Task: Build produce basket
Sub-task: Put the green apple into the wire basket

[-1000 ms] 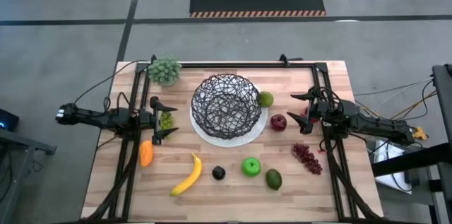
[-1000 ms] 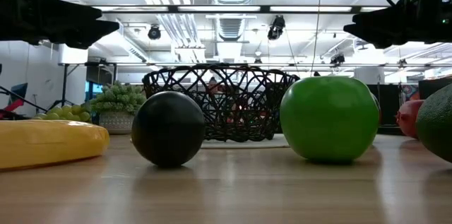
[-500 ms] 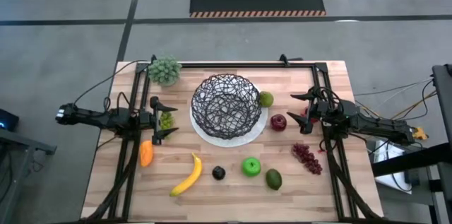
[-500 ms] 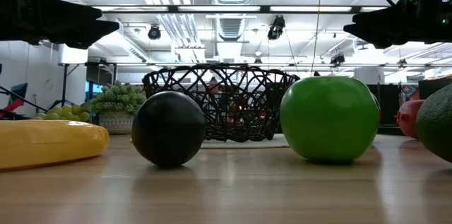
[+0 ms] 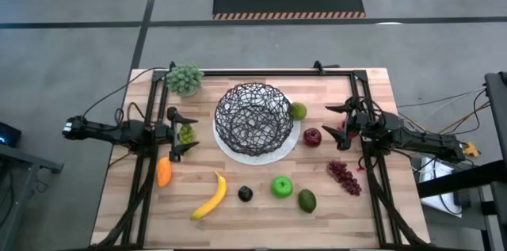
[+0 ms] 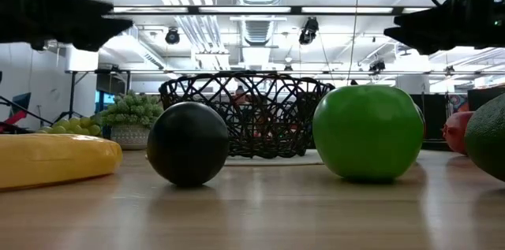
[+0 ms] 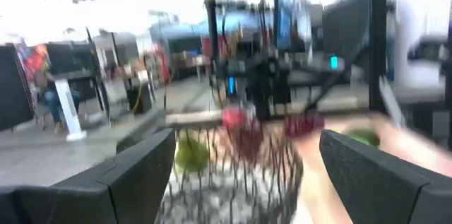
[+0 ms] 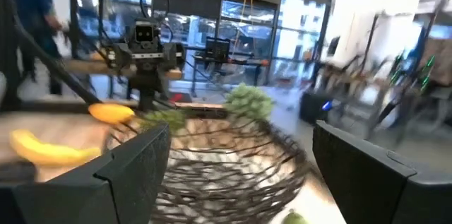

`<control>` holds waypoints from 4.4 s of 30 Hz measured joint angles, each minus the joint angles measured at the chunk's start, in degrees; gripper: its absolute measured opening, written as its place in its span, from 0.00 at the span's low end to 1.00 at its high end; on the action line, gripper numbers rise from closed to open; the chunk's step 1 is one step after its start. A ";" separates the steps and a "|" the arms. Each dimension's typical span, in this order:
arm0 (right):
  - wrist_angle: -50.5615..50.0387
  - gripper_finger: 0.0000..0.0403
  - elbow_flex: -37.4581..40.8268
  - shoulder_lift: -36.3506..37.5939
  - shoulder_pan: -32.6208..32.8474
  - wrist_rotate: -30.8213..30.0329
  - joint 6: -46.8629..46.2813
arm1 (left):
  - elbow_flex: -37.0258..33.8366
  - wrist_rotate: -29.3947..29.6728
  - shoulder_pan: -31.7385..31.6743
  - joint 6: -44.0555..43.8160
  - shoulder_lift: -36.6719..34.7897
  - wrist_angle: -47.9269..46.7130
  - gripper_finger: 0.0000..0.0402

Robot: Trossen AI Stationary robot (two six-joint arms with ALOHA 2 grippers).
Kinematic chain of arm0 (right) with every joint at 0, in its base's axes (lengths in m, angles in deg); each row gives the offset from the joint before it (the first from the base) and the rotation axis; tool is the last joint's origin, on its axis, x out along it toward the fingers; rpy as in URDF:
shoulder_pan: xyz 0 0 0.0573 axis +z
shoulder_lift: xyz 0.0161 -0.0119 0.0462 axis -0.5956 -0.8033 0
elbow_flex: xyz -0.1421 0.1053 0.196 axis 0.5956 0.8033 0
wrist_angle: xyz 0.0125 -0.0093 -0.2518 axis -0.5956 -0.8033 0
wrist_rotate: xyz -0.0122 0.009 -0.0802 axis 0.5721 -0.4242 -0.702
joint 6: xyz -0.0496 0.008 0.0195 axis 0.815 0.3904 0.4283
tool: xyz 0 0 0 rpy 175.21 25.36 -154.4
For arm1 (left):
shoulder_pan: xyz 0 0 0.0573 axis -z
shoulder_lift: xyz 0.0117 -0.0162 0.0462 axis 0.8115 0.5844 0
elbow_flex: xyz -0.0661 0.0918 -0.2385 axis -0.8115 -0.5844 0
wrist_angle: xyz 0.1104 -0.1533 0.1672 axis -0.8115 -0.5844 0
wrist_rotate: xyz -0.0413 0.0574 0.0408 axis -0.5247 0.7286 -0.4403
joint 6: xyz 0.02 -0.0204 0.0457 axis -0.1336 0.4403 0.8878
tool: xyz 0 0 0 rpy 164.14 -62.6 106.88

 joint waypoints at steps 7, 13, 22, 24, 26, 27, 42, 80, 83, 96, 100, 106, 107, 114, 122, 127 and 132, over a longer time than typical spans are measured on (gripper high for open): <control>-0.81 0.81 0.00 0.00 0.00 -0.35 -21.85 | -0.01 -0.01 0.00 -6.41 -0.02 14.39 0.83; -0.81 0.81 0.00 0.00 0.00 -0.36 -21.58 | -0.01 -0.01 -0.02 -5.70 -0.01 16.68 0.83; -0.35 0.81 0.00 0.00 0.00 -0.36 -21.59 | -0.01 -0.01 -0.02 -5.71 -0.02 19.27 0.83; -0.04 0.81 0.00 0.00 0.00 -0.38 -21.37 | -0.01 -0.01 -0.02 -5.55 -0.02 19.11 0.83; 2.15 0.81 0.00 -0.02 0.00 -0.84 -19.55 | -0.01 -0.01 -0.02 -5.79 -0.02 19.11 0.83; 3.71 0.81 0.00 -0.01 0.00 -1.29 -18.57 | -0.01 -0.01 -0.02 -5.87 -0.02 19.13 0.83; 9.90 0.81 0.00 0.00 0.00 -1.89 -18.20 | -0.01 -0.01 0.00 -18.20 -0.02 25.55 0.83; 9.72 0.81 -26.47 -33.28 16.14 5.65 -10.82 | -0.01 10.00 -0.02 -19.46 1.87 25.99 0.83; 5.50 0.81 -30.58 -37.45 18.50 5.62 -10.51 | -0.01 10.35 -0.02 -19.51 3.37 25.97 0.83; -48.66 0.81 -55.96 -55.26 23.86 2.40 -36.94 | 0.38 9.54 -0.02 -19.46 6.45 27.79 0.83; -60.63 0.81 -61.11 -61.48 27.73 2.67 -38.51 | 0.36 9.54 -0.02 -19.45 6.55 27.99 0.83; -54.11 0.81 -62.58 -69.04 34.96 -2.84 -34.49 | 0.38 9.54 -0.02 -19.44 6.45 28.20 0.83; -52.37 0.81 -62.51 -69.97 35.93 -4.16 -33.05 | 0.38 9.54 -0.02 -19.42 6.49 28.22 0.83; -40.76 0.81 -61.92 -77.33 37.73 -10.60 -27.93 | 0.38 9.54 -0.02 -19.42 6.23 28.13 0.83; -33.30 0.81 -61.99 -83.06 37.46 -10.55 -23.05 | 0.42 9.52 -0.02 -19.42 6.23 28.18 0.83; -29.91 0.81 -61.79 -85.43 37.64 -10.94 -21.35 | 0.42 9.54 -0.02 -19.42 6.33 28.23 0.83; -26.11 0.80 -61.00 -86.87 37.64 -12.39 -19.23 | 0.44 9.54 -0.02 -19.42 6.29 28.42 0.83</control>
